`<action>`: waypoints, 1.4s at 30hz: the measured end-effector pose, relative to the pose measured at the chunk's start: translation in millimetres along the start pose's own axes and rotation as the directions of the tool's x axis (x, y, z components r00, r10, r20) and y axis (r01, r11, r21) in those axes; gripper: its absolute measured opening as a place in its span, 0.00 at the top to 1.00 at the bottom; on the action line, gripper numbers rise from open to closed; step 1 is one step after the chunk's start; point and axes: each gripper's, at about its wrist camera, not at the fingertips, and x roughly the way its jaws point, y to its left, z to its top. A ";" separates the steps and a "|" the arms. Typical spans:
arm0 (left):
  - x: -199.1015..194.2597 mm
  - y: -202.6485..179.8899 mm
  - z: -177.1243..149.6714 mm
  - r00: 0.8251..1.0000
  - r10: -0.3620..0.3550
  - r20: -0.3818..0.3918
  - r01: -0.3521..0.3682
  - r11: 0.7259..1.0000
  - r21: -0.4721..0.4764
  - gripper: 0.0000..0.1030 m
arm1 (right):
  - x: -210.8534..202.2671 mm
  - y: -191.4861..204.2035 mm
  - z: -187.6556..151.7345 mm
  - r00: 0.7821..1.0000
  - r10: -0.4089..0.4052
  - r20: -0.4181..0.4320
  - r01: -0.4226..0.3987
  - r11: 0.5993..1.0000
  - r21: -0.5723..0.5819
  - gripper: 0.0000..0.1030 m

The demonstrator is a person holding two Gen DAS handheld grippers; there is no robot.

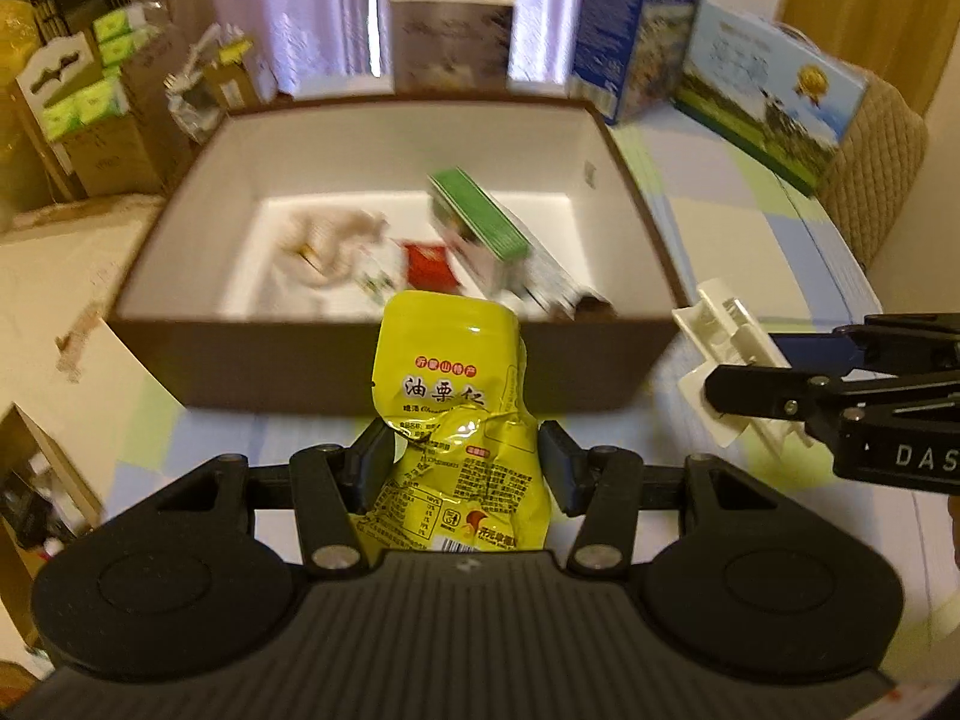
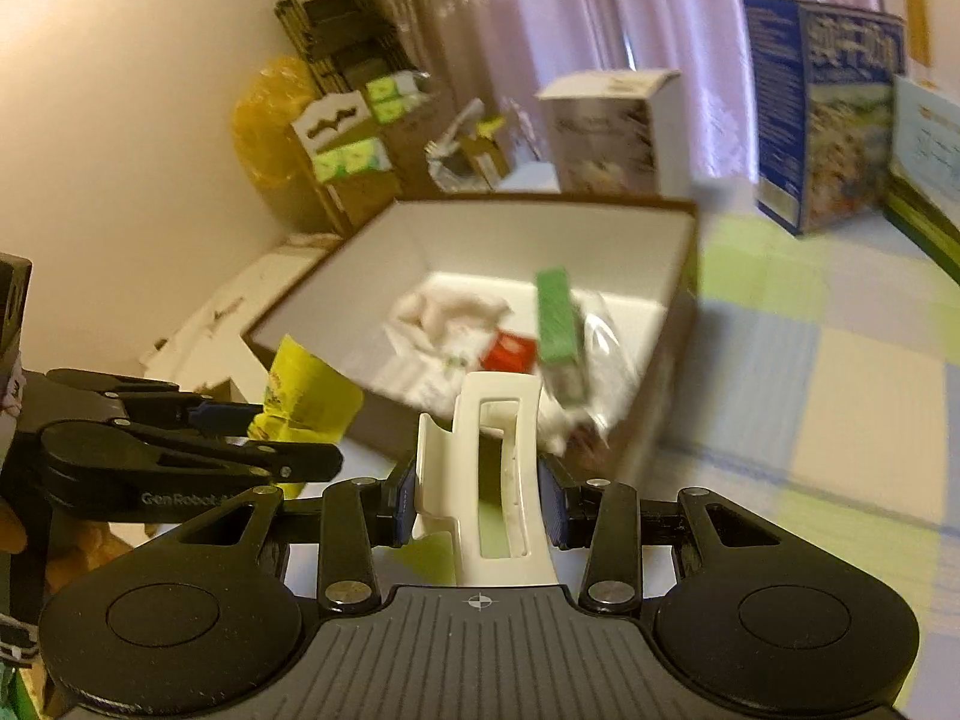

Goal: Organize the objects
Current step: 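Move the yellow packet and white clip over the open brown box, then release the yellow packet and white clip into the box, opening both tools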

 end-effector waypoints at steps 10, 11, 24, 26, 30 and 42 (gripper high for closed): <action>17.9 57.4 59.4 0.998 0.007 0.059 -0.008 1.000 0.019 0.54 | 63.9 18.2 61.4 1.000 -0.008 0.031 0.007 0.999 0.038 0.64; 23.7 61.9 65.3 0.998 0.012 0.057 -0.014 1.000 0.025 0.54 | 71.5 17.7 65.7 1.000 -0.014 0.028 0.012 0.999 0.044 0.64; 106.5 108.4 122.1 0.996 0.085 -0.017 -0.083 0.993 0.082 0.54 | 151.4 -4.1 98.9 0.996 -0.077 -0.046 0.081 0.991 0.105 0.64; 118.3 114.2 129.2 0.996 0.090 -0.030 -0.087 0.992 0.088 0.54 | 160.7 -8.1 103.0 0.995 -0.087 -0.053 0.093 0.989 0.113 0.64; 137.3 121.8 139.4 0.994 0.098 -0.043 -0.093 0.990 0.102 0.53 | 174.5 -13.7 109.6 0.993 -0.105 -0.061 0.112 0.986 0.125 0.64; 165.6 122.0 153.8 0.998 0.057 -0.033 -0.050 0.985 0.167 0.28 | 192.9 -23.9 117.7 0.989 -0.127 -0.071 0.137 0.978 0.156 0.63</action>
